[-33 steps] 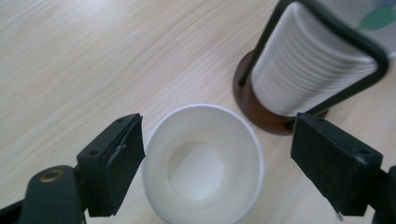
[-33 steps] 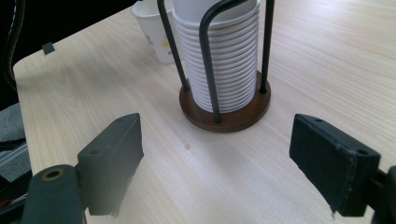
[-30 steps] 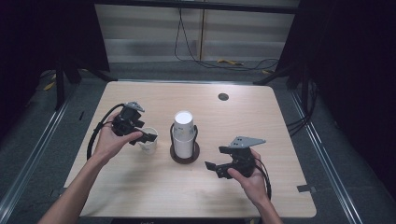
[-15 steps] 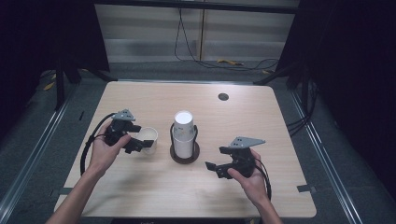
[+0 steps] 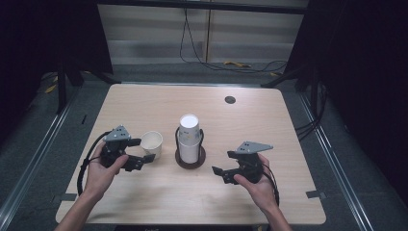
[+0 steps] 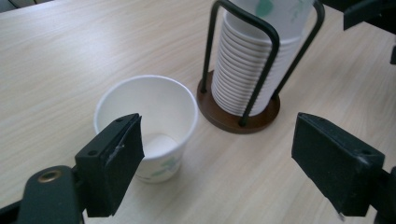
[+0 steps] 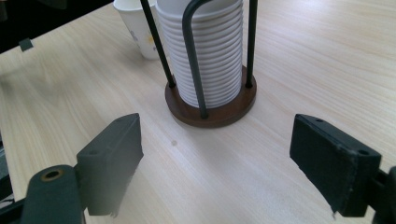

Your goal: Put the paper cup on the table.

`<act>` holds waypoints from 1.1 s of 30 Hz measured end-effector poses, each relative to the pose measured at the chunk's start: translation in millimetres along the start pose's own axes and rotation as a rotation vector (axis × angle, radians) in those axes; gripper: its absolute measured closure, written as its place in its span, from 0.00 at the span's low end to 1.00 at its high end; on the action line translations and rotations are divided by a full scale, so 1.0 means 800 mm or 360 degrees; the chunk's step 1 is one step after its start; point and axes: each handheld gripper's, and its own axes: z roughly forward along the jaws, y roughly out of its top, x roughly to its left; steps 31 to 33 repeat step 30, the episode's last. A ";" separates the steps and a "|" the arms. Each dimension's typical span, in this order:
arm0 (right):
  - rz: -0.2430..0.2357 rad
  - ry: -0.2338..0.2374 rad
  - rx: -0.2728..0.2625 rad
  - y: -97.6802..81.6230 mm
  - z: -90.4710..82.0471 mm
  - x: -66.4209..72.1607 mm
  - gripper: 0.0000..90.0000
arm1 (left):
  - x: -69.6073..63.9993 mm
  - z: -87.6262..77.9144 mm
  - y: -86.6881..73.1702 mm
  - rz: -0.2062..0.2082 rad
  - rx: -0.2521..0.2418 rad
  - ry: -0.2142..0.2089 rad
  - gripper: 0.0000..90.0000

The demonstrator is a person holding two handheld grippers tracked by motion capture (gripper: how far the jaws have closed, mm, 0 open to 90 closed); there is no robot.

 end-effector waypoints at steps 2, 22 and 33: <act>0.0003 -0.0007 0.0010 -0.002 -0.001 0.000 0.18 | -0.007 0.000 -0.005 0.0007 -0.0002 -0.0006 0.19; 0.0071 -0.0062 -0.0029 -0.019 0.009 0.011 0.18 | -0.044 0.016 -0.062 -0.0072 0.0021 -0.0012 0.19; 0.0114 -0.0122 -0.0005 -0.031 0.011 0.005 0.18 | -0.039 0.020 -0.076 -0.0138 -0.0013 -0.0030 0.19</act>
